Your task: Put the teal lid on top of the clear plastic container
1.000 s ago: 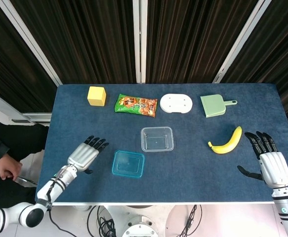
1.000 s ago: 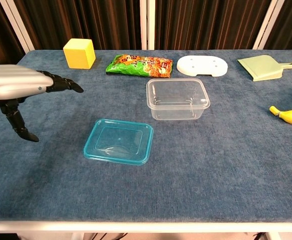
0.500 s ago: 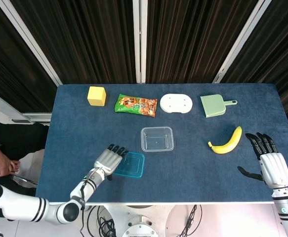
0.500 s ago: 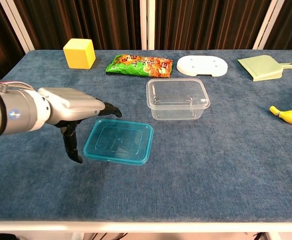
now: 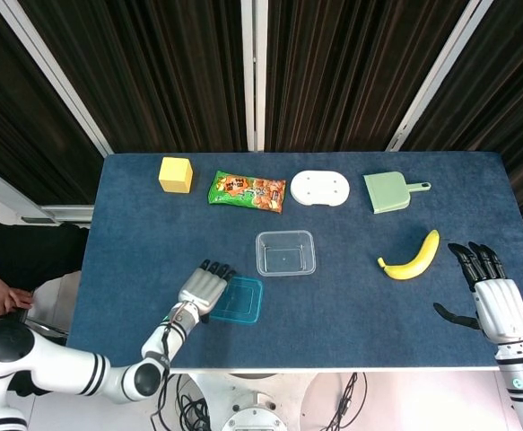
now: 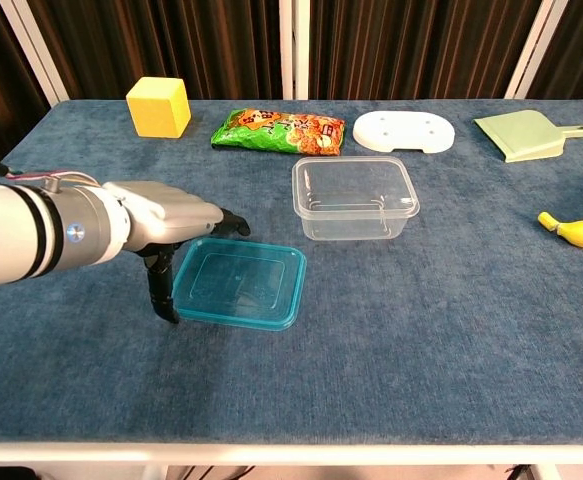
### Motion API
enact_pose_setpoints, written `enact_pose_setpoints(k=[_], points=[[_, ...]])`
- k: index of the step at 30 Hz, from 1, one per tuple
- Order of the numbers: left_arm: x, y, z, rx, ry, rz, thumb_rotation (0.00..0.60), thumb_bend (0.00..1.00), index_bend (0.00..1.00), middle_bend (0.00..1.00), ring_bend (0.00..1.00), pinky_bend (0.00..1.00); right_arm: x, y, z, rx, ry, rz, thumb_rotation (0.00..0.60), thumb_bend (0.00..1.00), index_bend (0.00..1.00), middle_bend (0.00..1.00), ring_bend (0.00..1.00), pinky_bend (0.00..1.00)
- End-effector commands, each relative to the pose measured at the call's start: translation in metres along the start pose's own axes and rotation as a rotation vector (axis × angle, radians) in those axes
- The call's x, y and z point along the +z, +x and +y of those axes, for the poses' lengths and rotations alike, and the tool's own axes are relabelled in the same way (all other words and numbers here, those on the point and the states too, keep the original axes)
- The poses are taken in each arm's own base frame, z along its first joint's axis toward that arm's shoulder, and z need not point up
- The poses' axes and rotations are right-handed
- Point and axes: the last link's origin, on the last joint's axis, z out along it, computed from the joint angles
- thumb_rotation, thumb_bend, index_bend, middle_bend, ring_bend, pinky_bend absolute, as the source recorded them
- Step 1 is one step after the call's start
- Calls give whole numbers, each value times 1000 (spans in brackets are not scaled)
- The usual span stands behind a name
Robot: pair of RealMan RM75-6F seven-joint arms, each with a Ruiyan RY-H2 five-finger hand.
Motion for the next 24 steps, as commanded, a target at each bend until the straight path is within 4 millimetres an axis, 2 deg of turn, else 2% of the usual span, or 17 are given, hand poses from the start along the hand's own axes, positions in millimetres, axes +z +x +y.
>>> enact_pose_setpoints(k=[1,5,8,11,15,18,24], points=[[2,-1,2,-3,-1,-5,600,30,46,7,0,78,0,0,1,0,-2,1,600,88,0,115,0,0],[4,-2,2,-9,-4,-13,600,59,72,8,0,77,-1,0,2,1,-6,0,600,89,0,115,0,0],[4,-3,3,-15,-13,-28,600,158,132,8,0,77,-1,0,3,3,-8,0,600,89,0,115,0,0],[4,-5,2,-19,-19,-46,600,227,151,19,0,80,-2,0,3,4,-9,0,600,89,0,115,0,0],[2,-3,2,-24,-25,-32,600,265,194,121,21,91,-2,-1,3,6,-9,-1,600,89,0,115,0,0],[-3,0,1,-23,-36,-5,600,286,257,218,103,115,-2,-1,3,5,-7,1,600,89,0,115,0,0],[-18,5,2,0,-73,47,600,294,274,269,157,150,-2,0,2,4,-3,2,600,89,0,115,0,0]])
